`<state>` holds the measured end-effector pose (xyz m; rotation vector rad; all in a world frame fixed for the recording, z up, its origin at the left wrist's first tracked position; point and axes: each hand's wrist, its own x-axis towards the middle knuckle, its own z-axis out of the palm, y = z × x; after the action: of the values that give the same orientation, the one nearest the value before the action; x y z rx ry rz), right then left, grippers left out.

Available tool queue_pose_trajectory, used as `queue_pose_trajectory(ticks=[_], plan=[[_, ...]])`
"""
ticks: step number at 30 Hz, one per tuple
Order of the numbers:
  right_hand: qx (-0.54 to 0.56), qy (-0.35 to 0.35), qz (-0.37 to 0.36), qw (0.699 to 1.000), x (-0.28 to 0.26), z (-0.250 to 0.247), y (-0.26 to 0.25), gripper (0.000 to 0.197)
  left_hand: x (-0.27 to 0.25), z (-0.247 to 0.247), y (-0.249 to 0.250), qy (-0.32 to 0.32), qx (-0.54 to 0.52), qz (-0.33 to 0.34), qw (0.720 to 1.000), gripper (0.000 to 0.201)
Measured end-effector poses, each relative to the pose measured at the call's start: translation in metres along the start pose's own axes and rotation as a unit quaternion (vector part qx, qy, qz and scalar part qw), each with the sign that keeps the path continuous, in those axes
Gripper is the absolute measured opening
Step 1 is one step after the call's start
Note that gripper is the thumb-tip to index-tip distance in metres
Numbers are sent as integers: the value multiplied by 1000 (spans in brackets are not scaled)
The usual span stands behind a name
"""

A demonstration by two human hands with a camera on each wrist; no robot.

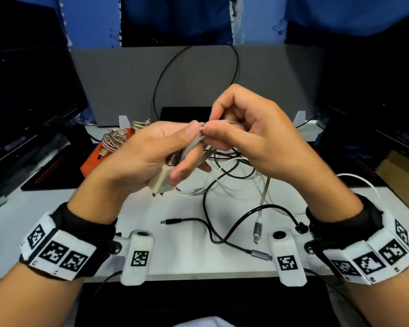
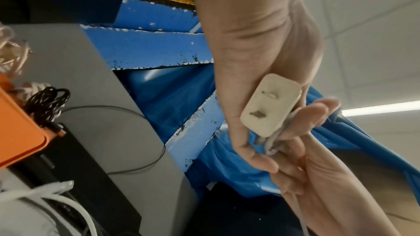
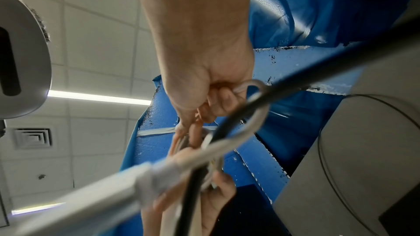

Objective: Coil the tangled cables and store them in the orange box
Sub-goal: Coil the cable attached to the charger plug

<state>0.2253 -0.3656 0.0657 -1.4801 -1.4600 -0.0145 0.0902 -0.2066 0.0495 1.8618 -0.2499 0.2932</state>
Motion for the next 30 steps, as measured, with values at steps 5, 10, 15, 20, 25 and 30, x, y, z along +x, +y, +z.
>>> queue_pose_trajectory(ticks=[5, 10, 15, 20, 25, 30], plan=[[-2, 17, -33, 999, 3, 1, 5, 20, 1, -1, -1, 2, -193, 38, 980, 25], [39, -26, 25, 999, 3, 11, 12, 38, 7, 14, 1, 0, -290, 33, 957, 28], [33, -39, 65, 997, 2, 8, 8, 39, 6, 15, 5, 28, -247, 29, 968, 52], [63, -69, 120, 988, 2, 13, 12, 29, 6, 14, 14, 152, -212, 82, 962, 38], [-31, -183, 132, 974, -3, 26, 16, 44, 10, 17, 7, 253, -93, 100, 958, 33], [-141, -218, 71, 963, -5, 22, 5, 26, 12, 17, -8, 239, 200, 52, 949, 29]])
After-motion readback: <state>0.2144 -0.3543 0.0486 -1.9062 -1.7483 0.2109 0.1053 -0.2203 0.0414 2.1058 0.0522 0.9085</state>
